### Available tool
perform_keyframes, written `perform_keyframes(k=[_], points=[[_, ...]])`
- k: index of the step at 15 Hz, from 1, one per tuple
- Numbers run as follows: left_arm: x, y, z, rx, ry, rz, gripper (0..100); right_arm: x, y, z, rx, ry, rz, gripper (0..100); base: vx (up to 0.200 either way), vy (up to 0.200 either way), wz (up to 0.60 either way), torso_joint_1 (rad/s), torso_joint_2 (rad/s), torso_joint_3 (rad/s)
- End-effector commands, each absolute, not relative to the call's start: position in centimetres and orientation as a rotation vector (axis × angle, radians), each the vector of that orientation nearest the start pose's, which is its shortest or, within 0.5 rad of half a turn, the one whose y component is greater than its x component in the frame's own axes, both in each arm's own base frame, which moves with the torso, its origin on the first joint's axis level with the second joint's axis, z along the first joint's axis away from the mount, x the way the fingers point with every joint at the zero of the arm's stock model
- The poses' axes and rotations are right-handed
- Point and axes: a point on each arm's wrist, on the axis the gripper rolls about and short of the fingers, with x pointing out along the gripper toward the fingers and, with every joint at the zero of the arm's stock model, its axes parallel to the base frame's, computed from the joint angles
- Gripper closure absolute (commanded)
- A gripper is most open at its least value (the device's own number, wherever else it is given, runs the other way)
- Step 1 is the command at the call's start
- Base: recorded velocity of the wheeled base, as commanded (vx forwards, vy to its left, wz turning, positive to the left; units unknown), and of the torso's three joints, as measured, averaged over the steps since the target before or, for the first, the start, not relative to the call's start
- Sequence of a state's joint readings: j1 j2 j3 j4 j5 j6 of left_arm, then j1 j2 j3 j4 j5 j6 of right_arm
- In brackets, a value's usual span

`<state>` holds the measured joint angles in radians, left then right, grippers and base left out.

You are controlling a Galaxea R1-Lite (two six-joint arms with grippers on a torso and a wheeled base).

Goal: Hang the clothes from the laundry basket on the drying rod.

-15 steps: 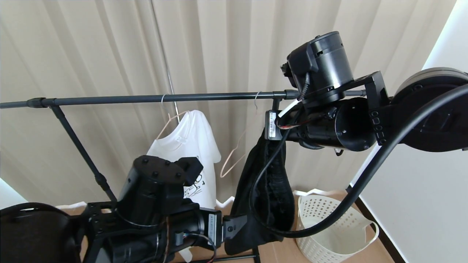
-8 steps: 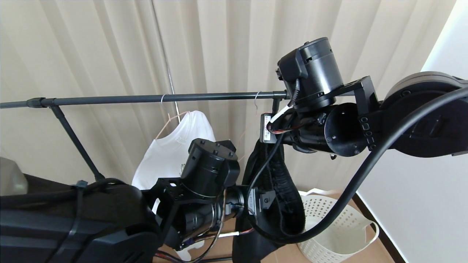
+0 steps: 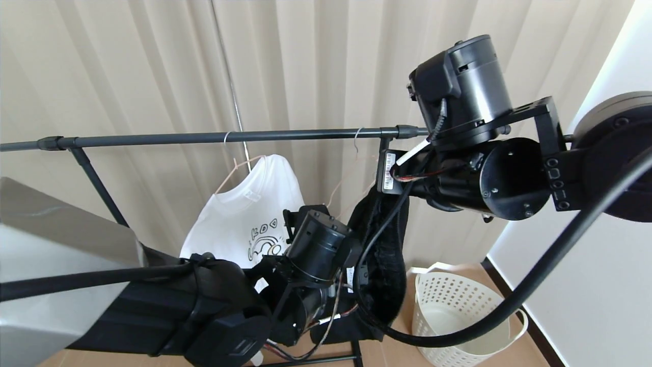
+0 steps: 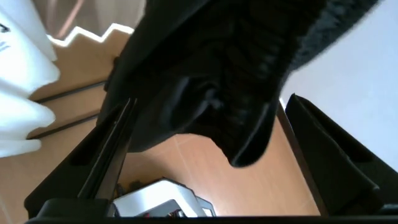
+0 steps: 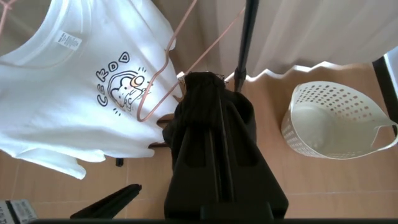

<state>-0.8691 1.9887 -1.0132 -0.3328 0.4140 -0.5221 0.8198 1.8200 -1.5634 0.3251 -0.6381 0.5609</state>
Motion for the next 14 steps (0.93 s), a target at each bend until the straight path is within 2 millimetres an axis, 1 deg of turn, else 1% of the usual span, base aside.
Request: perform_keyframes(k=[1,4,6,8,11,12,14], points=[[24.5,-27.5,9.0,-0.060,0.649,-0.265,0,23.3,23.4,27.9,0.188,0.439,0.064,100,0.000,0.000,0.00,0.000,0.00,0.000],[23.9,-27.0,8.2,-0.027,0.674,-0.262,0,22.6,22.2,28.6,0.201,0.424,0.058,100,0.000,0.000,0.00,0.000,0.00,0.000],[22.2,-26.5,8.5,-0.004,0.684,-0.285,0,23.0,21.1,29.0,0.213,0.414,0.027,100,0.000,0.000,0.00,0.000,0.00,0.000],[21.2,-25.9,8.7,0.008,0.690,-0.298,0,23.1,20.4,29.2,0.222,0.406,0.011,100,0.000,0.000,0.00,0.000,0.00,0.000],[20.6,-25.3,8.1,0.029,0.711,-0.288,0,23.0,19.3,29.9,0.243,0.388,-0.007,100,0.000,0.000,0.00,0.000,0.00,0.000],[20.5,-25.1,8.4,0.024,0.707,-0.290,100,22.8,19.0,30.1,0.245,0.385,-0.007,100,0.000,0.000,0.00,0.000,0.00,0.000],[20.3,-24.8,9.5,0.005,0.682,-0.300,100,22.8,18.3,29.9,0.245,0.386,-0.030,100,0.000,0.000,0.00,0.000,0.00,0.000]])
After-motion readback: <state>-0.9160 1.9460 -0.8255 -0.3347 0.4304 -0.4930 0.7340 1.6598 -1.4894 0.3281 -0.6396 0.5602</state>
